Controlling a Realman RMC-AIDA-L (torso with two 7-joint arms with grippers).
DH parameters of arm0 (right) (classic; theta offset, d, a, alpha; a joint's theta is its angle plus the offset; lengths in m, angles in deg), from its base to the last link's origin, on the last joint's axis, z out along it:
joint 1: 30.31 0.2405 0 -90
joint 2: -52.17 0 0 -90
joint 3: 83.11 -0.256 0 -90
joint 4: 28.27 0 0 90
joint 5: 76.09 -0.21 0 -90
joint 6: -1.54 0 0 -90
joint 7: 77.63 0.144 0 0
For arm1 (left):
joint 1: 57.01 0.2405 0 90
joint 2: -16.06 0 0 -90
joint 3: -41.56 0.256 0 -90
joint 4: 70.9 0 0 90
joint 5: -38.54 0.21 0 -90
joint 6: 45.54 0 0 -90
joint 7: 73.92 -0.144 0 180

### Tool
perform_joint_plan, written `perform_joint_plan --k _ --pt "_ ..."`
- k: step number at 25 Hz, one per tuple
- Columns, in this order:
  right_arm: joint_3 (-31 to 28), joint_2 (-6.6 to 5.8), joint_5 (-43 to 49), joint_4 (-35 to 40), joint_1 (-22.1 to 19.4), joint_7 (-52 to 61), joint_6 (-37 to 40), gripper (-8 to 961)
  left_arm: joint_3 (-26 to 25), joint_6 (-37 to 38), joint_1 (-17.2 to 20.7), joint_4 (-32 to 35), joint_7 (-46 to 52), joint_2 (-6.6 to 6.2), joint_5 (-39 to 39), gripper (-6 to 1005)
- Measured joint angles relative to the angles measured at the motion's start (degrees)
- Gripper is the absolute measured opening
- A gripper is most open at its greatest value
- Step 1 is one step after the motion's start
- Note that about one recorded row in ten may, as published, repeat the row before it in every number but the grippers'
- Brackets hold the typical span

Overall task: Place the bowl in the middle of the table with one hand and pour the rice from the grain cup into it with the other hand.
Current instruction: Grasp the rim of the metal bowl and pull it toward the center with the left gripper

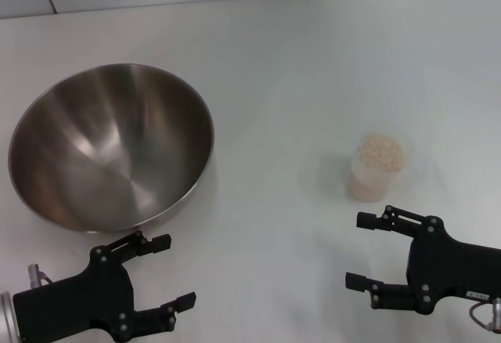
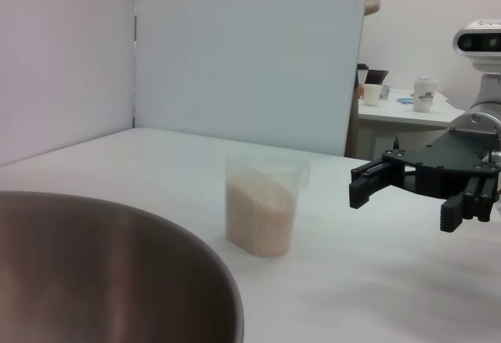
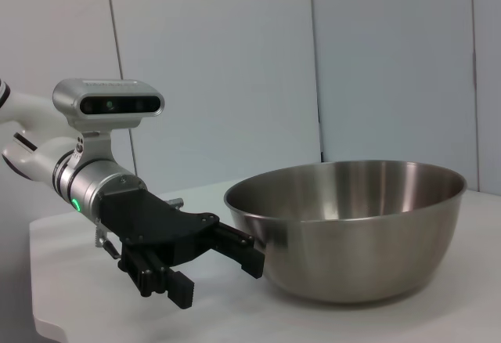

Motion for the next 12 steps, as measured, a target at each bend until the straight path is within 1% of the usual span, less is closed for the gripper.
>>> perform_joint_plan --k 12 --pt "0.0 0.0 0.0 0.0 0.0 0.0 0.0 831 0.0 0.0 0.1 -0.1 0.0 0.0 0.0 860"
